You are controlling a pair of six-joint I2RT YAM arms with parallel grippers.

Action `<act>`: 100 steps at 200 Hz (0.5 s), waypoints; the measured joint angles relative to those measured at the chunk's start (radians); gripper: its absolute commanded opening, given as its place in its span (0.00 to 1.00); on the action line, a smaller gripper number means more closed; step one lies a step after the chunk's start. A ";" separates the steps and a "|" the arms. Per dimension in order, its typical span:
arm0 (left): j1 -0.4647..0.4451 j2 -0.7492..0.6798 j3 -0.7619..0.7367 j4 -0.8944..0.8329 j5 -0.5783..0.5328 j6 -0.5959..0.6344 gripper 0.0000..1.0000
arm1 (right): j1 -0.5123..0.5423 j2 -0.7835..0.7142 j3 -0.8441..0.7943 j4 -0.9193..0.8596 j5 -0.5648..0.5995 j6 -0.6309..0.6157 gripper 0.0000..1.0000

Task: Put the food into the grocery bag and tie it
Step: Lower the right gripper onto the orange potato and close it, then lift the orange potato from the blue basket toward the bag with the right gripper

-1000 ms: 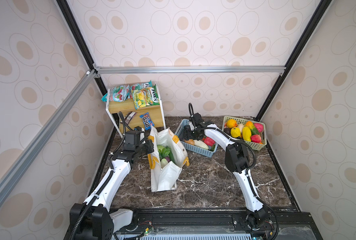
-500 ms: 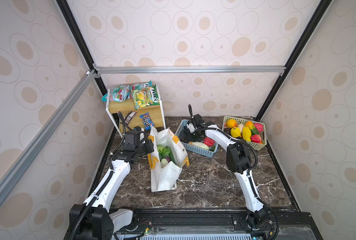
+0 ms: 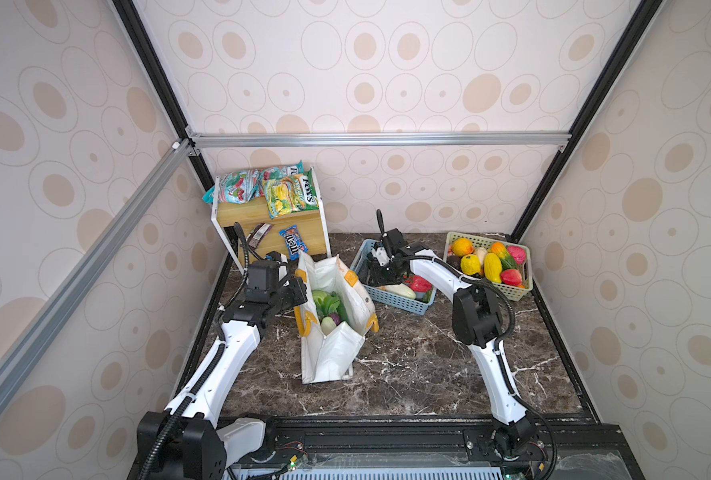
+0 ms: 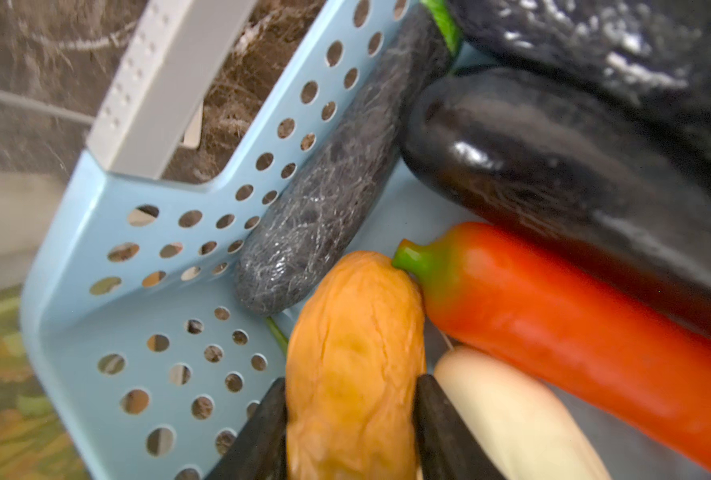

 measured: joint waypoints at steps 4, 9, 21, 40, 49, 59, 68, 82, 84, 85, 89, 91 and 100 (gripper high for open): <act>0.000 0.000 0.000 0.001 0.001 0.000 0.00 | 0.000 -0.001 0.000 0.000 0.000 0.000 0.44; 0.000 0.000 0.000 0.002 0.002 0.000 0.00 | 0.000 -0.001 0.000 0.000 0.000 0.001 0.43; 0.000 0.000 0.000 0.004 0.005 0.000 0.00 | 0.000 -0.002 0.000 0.000 0.000 0.003 0.43; 0.000 -0.002 0.000 0.005 0.009 0.000 0.00 | 0.000 -0.005 0.000 0.000 0.001 0.013 0.41; 0.000 -0.003 0.000 0.005 0.011 0.000 0.00 | 0.000 -0.008 0.000 0.000 0.001 0.019 0.40; 0.000 -0.005 0.000 0.005 0.013 0.000 0.00 | 0.000 -0.014 -0.003 0.003 0.001 0.027 0.39; 0.000 -0.006 0.000 0.005 0.014 0.000 0.00 | 0.000 -0.020 -0.005 0.005 0.002 0.034 0.39; 0.000 -0.010 0.000 0.005 0.016 0.000 0.00 | 0.000 -0.031 -0.009 0.012 0.005 0.044 0.39; 0.000 -0.010 0.000 0.005 0.016 0.000 0.00 | 0.000 -0.032 -0.010 0.013 0.005 0.045 0.39; 0.000 -0.010 0.000 0.006 0.016 0.000 0.00 | 0.000 -0.033 -0.010 0.014 0.005 0.046 0.39; 0.000 -0.010 0.000 0.006 0.017 0.000 0.00 | 0.000 -0.036 -0.010 0.015 0.005 0.048 0.39; 0.000 -0.011 0.000 0.006 0.017 0.000 0.00 | 0.000 -0.038 -0.011 0.016 0.006 0.050 0.39; 0.000 -0.012 0.000 0.006 0.018 0.000 0.00 | 0.000 -0.045 -0.011 0.018 0.008 0.055 0.39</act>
